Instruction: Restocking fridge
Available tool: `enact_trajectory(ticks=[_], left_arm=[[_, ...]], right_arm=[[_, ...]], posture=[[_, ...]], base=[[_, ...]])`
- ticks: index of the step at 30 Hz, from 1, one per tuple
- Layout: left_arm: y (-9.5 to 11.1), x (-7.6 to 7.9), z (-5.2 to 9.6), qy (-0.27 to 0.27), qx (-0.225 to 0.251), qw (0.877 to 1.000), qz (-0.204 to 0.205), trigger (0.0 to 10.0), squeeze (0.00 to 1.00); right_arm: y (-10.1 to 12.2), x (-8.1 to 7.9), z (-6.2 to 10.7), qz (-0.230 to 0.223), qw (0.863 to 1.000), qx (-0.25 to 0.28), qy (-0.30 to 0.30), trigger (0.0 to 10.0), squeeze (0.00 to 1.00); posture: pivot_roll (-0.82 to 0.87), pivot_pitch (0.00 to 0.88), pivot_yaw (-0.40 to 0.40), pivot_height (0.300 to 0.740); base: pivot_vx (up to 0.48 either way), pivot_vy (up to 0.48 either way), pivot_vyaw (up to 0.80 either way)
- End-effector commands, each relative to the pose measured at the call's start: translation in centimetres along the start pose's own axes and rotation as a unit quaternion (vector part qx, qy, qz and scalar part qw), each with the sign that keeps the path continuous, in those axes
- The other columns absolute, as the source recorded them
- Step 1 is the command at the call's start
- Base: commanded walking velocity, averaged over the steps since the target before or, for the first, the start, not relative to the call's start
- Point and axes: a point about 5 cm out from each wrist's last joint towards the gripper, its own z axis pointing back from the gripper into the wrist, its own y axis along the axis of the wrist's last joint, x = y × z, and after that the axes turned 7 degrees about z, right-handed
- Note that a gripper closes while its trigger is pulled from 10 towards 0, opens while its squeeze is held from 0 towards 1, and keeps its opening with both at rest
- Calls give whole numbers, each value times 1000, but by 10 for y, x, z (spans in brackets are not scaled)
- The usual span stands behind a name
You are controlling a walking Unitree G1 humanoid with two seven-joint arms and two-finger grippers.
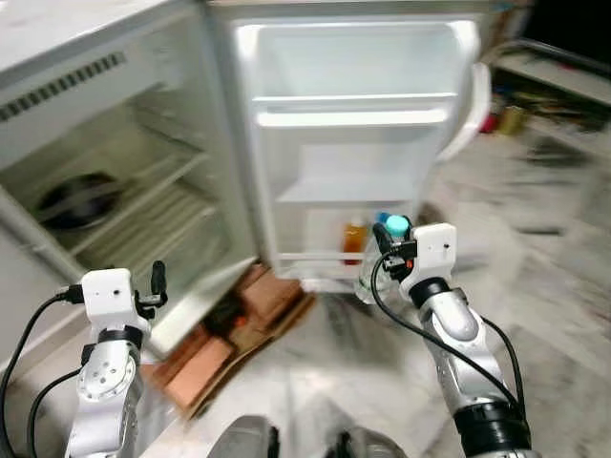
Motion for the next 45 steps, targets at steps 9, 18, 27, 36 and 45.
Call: enact_trajectory(ticks=[9, 18, 27, 36, 45], left_arm=[[7, 8, -3, -24, 15, 1000, -2, 10000, 0], [8, 10, 0, -53, 21, 998, 5, 10000, 0], [7, 19, 4, -80, 21, 996, 18, 10000, 0], [6, 19, 5, -84, 21, 996, 19, 10000, 0], [5, 19, 6, -73, 16, 997, 18, 10000, 0]], right_arm=[[8, 9, -3, 12, 1000, 12, -15, 10000, 0], [11, 13, -5, 16, 999, 13, -33, 10000, 0], [7, 13, -6, 15, 999, -4, -41, 10000, 0], [8, 12, -7, 13, 999, 0, -39, 10000, 0], [7, 5, -7, -2, 1000, 0, -14, 10000, 0]], posture=[[114, 80, -7, 740], [115, 91, -5, 740], [113, 93, -9, 740], [115, 93, -12, 740], [116, 94, -13, 740]], base=[[0, 0, 517], [0, 0, 0], [218, 0, -508], [371, 0, -488], [360, 0, 0]])
